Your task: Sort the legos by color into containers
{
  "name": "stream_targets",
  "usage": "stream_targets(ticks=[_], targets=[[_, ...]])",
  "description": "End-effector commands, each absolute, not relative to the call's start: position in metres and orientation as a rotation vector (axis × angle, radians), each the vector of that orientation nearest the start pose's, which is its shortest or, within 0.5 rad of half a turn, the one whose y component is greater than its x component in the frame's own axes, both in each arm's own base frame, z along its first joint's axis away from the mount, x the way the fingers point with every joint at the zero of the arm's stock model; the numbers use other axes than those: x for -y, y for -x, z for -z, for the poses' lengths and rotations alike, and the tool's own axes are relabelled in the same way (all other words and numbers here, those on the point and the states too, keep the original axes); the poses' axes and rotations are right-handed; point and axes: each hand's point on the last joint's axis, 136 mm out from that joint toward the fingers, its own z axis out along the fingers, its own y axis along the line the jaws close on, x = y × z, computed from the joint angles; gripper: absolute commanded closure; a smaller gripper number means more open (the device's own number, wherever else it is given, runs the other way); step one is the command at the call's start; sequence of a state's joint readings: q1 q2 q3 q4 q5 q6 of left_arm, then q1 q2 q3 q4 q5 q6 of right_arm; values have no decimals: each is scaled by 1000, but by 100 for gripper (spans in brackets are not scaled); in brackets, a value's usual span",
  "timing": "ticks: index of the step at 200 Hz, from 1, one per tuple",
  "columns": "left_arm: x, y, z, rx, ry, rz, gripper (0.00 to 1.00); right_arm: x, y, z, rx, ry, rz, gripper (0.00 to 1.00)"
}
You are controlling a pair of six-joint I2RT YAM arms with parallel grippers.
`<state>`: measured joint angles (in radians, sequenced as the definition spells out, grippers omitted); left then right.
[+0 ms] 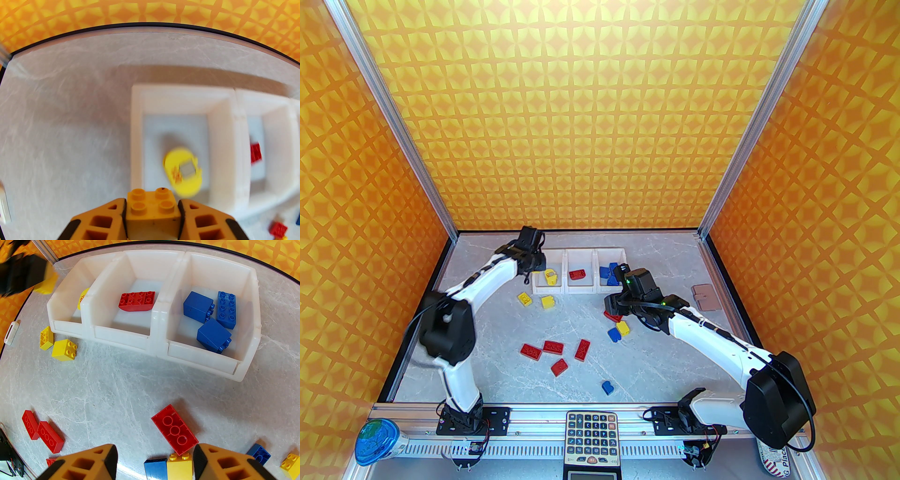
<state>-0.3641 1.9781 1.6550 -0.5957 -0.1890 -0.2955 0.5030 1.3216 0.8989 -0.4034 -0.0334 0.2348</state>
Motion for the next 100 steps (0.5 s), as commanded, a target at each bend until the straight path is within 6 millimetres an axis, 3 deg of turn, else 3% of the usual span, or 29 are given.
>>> stream_targets(ticks=[1, 25, 43, 76, 100], targets=[[157, -526, -152, -2429, -37, 26, 72, -181, -321, -145, -2397, 335, -363, 42], [157, -542, -142, -2448, -30, 13, 69, -180, -320, -146, -2396, 335, -357, 41], [158, -547, -142, -2447, -18, 16, 54, -179, -320, -147, -2392, 332, -353, 41], [157, -538, -154, -2427, 4, 56, 34, -178, -320, -147, -2391, 332, -348, 41], [151, -521, -167, -2420, 34, 70, 29, -179, -321, -145, -2394, 333, -351, 41]])
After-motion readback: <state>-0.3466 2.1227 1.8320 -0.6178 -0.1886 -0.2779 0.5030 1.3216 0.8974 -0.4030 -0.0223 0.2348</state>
